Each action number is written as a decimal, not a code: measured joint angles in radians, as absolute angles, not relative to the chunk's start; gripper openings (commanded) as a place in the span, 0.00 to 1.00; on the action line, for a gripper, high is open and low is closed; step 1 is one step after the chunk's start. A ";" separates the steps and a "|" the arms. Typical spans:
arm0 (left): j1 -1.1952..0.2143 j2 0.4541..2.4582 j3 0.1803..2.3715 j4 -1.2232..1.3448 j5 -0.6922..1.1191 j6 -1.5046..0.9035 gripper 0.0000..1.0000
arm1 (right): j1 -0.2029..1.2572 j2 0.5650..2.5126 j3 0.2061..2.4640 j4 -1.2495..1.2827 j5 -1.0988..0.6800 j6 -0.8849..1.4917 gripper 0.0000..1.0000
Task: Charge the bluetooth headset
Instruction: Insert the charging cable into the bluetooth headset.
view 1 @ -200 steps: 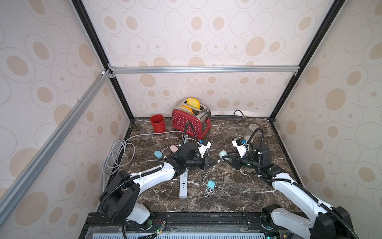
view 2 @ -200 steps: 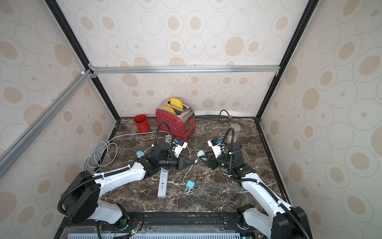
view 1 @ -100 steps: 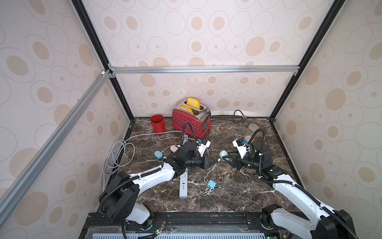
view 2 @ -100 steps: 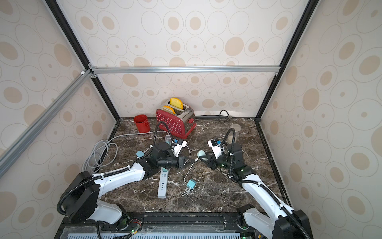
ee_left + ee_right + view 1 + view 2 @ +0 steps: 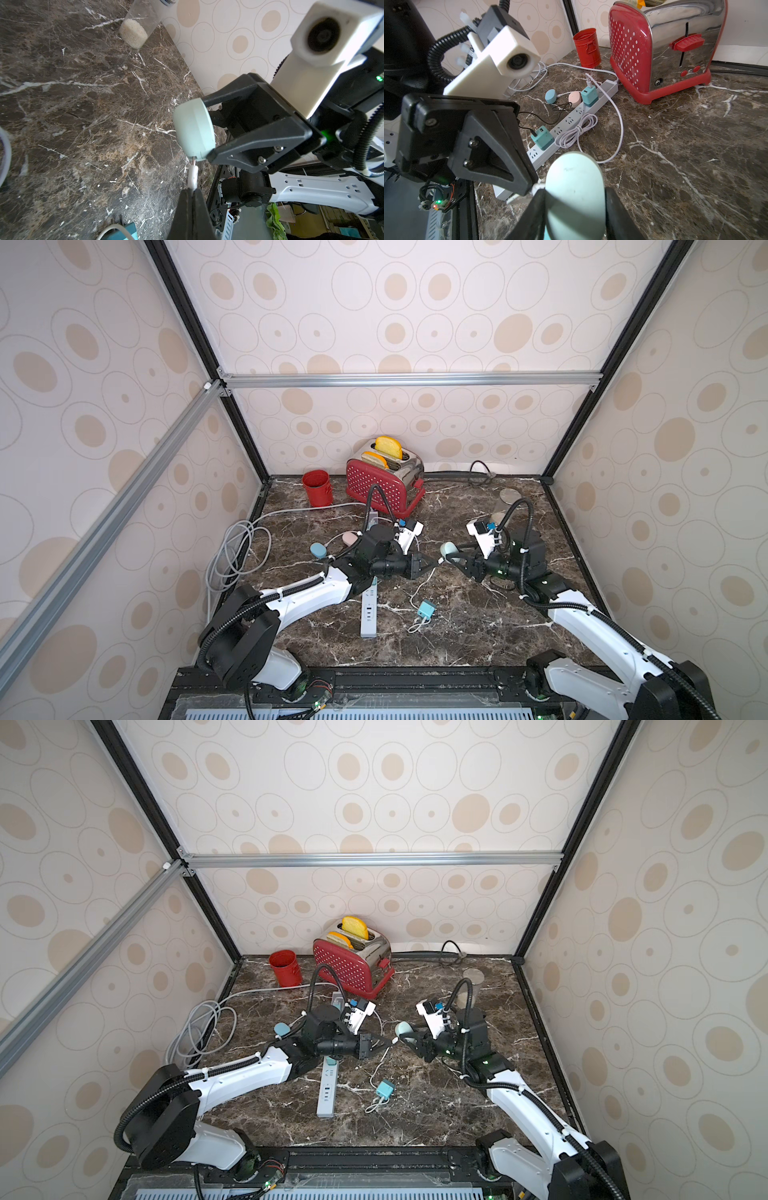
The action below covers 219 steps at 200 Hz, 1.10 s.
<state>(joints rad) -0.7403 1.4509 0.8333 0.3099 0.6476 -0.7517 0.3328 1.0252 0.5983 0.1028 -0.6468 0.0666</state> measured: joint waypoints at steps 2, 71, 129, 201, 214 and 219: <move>-0.740 1.451 0.833 0.310 0.648 -0.752 0.00 | 0.333 1.025 0.597 0.105 -0.648 0.069 0.20; -0.739 1.451 0.826 0.309 0.649 -0.765 0.00 | 0.381 1.015 0.589 0.117 -0.580 0.060 0.19; -0.738 1.451 0.823 0.309 0.657 -0.789 0.00 | 0.499 0.924 0.545 0.120 -0.346 -0.008 0.20; -0.737 1.451 0.822 0.326 0.661 -0.800 0.00 | 0.506 0.890 0.524 0.118 -0.331 -0.043 0.18; -0.736 1.451 0.820 0.329 0.660 -0.803 0.00 | 0.512 0.899 0.524 0.128 -0.327 -0.042 0.18; -0.735 1.451 0.819 0.329 0.660 -0.804 0.00 | 0.516 0.904 0.524 0.132 -0.324 -0.042 0.18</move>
